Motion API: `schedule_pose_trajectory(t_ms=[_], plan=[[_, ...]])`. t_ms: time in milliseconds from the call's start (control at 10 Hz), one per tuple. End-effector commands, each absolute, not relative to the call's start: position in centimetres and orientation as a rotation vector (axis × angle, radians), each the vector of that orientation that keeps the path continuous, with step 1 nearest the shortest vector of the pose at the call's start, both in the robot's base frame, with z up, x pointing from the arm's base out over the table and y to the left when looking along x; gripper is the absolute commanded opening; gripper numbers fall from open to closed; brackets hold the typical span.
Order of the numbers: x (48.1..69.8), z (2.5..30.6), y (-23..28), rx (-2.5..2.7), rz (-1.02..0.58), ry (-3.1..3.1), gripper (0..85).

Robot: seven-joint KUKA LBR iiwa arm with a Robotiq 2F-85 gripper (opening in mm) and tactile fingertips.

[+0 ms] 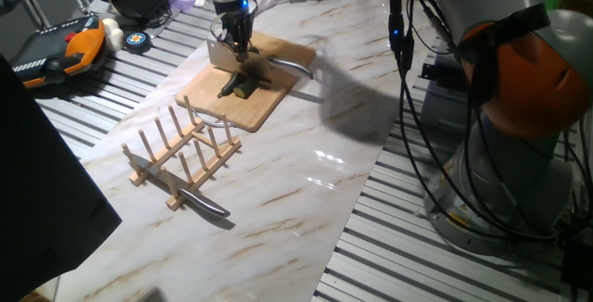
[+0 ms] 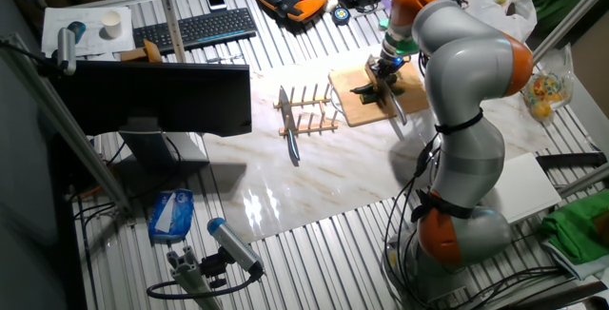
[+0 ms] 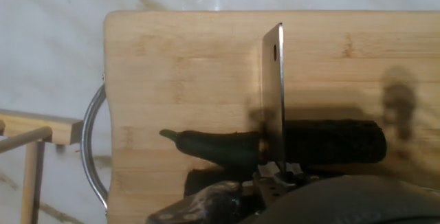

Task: Cut the cucumber into segments

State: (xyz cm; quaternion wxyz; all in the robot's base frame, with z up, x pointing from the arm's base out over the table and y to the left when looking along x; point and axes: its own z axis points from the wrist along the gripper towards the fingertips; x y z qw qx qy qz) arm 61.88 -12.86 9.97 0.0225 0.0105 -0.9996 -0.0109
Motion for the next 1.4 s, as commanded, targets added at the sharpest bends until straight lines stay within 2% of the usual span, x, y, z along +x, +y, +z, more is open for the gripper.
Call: schedule_pose_trajectory(t_ms=[0, 500, 1000, 1300], plan=[[61.9, 10.1, -12.7, 0.033, -0.034, -3.097, 0.7], [61.8, 10.0, -13.2, 0.030, -0.043, -3.093, 0.7], [62.0, 10.2, -16.2, 0.073, -0.042, -3.077, 0.7], [62.3, 10.7, -15.5, 0.061, -0.049, -3.082, 0.7]])
